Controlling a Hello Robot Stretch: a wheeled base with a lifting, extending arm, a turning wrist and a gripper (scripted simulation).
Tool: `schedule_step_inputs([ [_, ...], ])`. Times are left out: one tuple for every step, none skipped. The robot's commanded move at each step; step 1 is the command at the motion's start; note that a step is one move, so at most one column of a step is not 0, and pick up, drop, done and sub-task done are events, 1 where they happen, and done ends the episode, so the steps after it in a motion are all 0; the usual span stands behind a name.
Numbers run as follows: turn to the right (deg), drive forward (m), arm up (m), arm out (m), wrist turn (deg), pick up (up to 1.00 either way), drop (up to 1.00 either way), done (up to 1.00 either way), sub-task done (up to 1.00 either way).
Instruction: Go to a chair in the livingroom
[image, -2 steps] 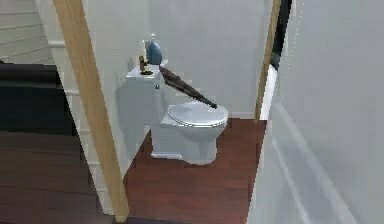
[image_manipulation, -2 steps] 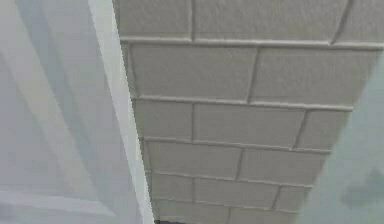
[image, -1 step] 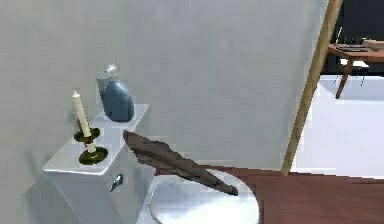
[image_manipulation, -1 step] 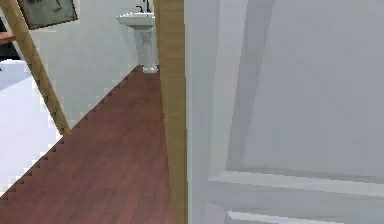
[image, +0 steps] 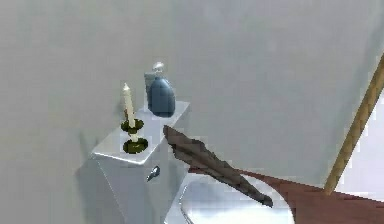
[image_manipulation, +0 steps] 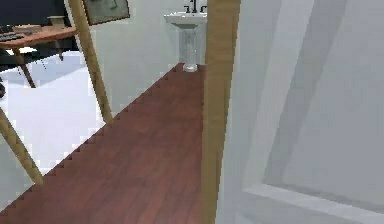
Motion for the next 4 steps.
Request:
schedule_step_inputs([
  [0.0, 0.15, 0.0, 0.0, 0.0, 0.0, 0.0, 0.0, 0.0],
  [45.0, 0.0, 0.0, 0.0, 0.0, 0.0, 0.0, 0.0, 0.0],
  [9.0, 0.0, 0.0, 0.0, 0.0, 0.0, 0.0, 0.0, 0.0],
  [0.0, 1.0, 0.0, 0.0, 0.0, 0.0, 0.0, 0.0, 0.0],
])
